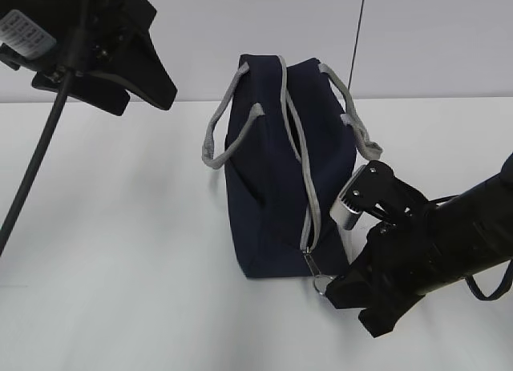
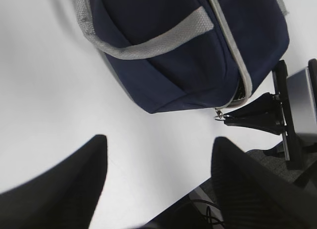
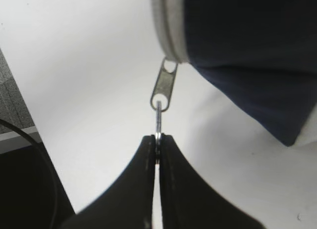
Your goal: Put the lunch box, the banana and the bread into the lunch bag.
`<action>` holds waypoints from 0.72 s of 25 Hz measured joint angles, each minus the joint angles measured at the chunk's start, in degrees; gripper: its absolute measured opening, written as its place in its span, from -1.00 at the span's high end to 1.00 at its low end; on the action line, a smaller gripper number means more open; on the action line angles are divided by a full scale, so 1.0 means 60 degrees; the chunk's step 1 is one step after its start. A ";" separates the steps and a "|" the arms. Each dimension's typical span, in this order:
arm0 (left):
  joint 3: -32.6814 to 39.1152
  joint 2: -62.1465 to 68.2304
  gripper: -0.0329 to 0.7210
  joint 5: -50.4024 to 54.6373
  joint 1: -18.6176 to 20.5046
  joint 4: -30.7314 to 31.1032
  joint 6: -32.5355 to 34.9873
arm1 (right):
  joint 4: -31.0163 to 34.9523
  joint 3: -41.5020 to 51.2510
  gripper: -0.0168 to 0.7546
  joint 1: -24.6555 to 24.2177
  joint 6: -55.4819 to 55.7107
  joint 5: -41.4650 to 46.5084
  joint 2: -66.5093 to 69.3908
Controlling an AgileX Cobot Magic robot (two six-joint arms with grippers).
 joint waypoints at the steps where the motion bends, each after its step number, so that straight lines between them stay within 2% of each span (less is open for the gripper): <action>1: 0.0000 0.0000 -0.30 0.0000 0.0000 0.0000 0.0000 | -0.0074 0.0000 0.96 0.0000 0.0087 0.0065 0.0000; 8: 0.0000 0.0000 -0.29 0.0000 0.0000 0.0000 0.0000 | -0.0227 0.0000 0.96 0.0000 0.0330 0.0418 -0.0133; 18: 0.0000 0.0000 -0.28 0.0000 0.0000 0.0000 0.0000 | -0.0308 -0.0519 0.96 0.0000 0.0471 0.0647 -0.1561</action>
